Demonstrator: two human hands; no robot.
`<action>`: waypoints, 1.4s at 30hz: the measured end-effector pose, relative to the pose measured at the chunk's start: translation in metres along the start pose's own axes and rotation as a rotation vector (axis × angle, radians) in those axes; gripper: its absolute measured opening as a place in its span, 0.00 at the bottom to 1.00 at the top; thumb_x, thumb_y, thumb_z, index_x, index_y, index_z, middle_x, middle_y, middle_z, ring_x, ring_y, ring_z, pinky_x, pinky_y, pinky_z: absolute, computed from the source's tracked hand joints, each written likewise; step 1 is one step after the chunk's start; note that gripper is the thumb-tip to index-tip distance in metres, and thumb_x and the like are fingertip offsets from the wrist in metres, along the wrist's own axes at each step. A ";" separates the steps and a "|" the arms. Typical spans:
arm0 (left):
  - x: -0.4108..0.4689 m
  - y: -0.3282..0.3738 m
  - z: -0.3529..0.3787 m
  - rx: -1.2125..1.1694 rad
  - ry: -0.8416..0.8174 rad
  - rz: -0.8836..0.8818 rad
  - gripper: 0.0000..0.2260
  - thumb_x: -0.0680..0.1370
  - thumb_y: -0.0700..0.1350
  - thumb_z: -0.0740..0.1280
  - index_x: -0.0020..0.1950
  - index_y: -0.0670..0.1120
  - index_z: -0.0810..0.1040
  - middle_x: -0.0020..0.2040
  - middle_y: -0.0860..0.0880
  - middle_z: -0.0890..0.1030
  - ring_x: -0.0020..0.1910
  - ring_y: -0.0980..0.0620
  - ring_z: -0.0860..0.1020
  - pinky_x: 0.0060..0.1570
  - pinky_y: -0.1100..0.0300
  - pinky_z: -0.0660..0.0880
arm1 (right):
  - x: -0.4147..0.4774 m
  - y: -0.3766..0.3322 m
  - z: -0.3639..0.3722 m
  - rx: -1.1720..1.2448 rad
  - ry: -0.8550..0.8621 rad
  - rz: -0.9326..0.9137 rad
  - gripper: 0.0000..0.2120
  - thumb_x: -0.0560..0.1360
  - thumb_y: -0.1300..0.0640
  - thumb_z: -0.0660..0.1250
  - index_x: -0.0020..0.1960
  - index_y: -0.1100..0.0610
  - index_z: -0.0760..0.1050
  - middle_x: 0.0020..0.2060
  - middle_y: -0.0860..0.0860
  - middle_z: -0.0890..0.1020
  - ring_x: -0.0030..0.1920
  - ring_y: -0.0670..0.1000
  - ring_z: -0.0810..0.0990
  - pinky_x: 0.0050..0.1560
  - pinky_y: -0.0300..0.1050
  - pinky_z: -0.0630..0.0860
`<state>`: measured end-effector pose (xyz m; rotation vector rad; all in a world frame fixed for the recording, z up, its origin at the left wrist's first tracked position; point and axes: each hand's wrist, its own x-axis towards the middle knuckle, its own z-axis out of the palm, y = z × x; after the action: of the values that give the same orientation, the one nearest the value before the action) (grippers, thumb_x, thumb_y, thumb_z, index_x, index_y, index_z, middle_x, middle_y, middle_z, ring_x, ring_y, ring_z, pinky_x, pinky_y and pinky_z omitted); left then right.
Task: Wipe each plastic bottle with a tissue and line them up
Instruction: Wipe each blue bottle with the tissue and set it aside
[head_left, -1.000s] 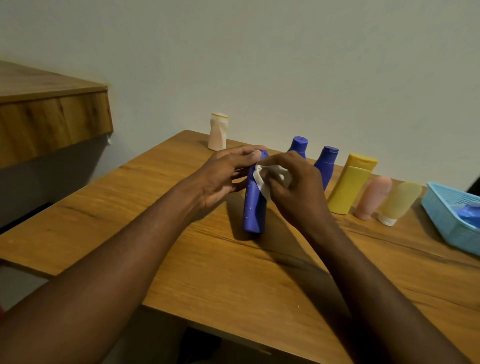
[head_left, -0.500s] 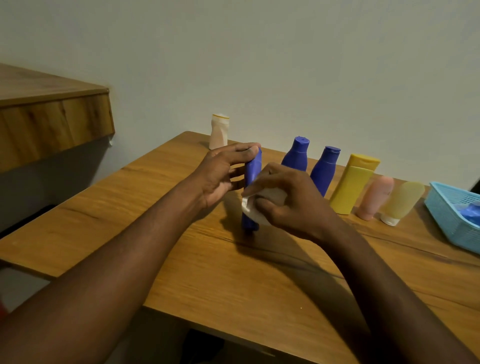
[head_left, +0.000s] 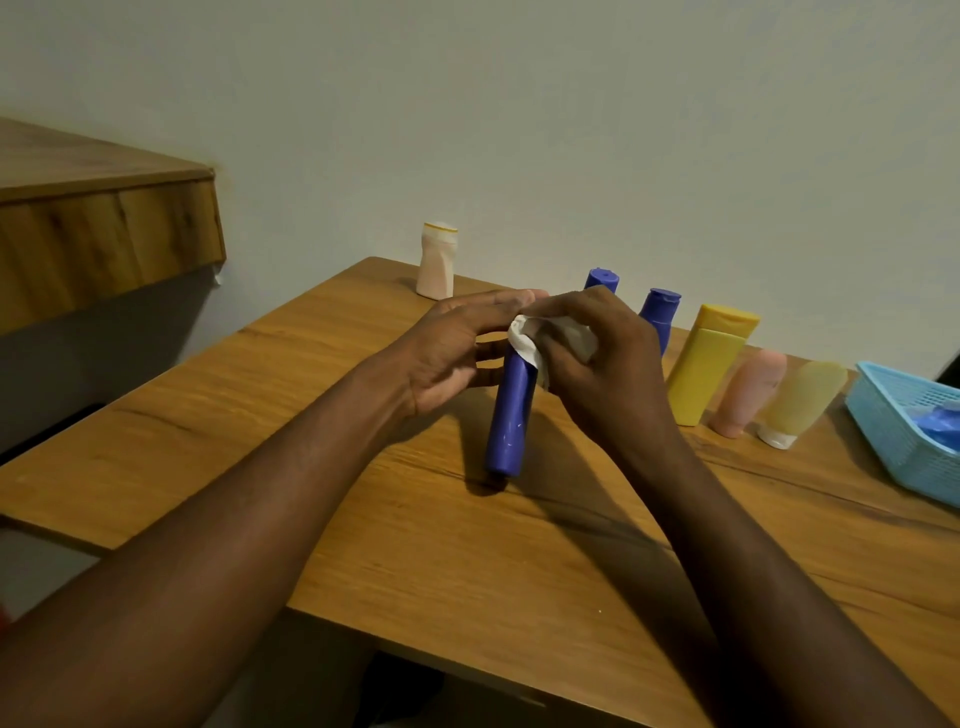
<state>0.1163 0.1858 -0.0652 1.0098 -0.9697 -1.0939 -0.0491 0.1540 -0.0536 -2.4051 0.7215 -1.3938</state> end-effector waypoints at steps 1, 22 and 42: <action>0.000 0.000 0.000 0.001 -0.004 0.000 0.13 0.81 0.48 0.70 0.64 0.46 0.84 0.52 0.49 0.86 0.55 0.46 0.81 0.56 0.48 0.81 | 0.000 0.001 0.000 0.001 -0.001 0.006 0.08 0.76 0.56 0.71 0.55 0.54 0.81 0.48 0.46 0.80 0.48 0.40 0.76 0.50 0.32 0.72; -0.002 -0.004 -0.004 -0.007 0.137 0.006 0.10 0.77 0.47 0.76 0.57 0.47 0.87 0.51 0.51 0.88 0.57 0.47 0.83 0.61 0.46 0.81 | -0.007 0.001 -0.003 0.023 -0.288 0.008 0.07 0.75 0.58 0.71 0.52 0.50 0.83 0.48 0.43 0.77 0.50 0.42 0.76 0.50 0.34 0.71; 0.001 -0.006 -0.006 -0.084 0.199 0.063 0.13 0.77 0.44 0.76 0.60 0.42 0.86 0.51 0.48 0.87 0.49 0.50 0.83 0.54 0.53 0.83 | -0.005 0.004 -0.009 0.145 -0.442 0.079 0.09 0.74 0.60 0.72 0.52 0.50 0.85 0.48 0.43 0.79 0.51 0.44 0.78 0.51 0.42 0.78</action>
<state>0.1208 0.1849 -0.0721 0.9926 -0.7830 -0.9550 -0.0603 0.1532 -0.0549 -2.4131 0.5696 -0.8075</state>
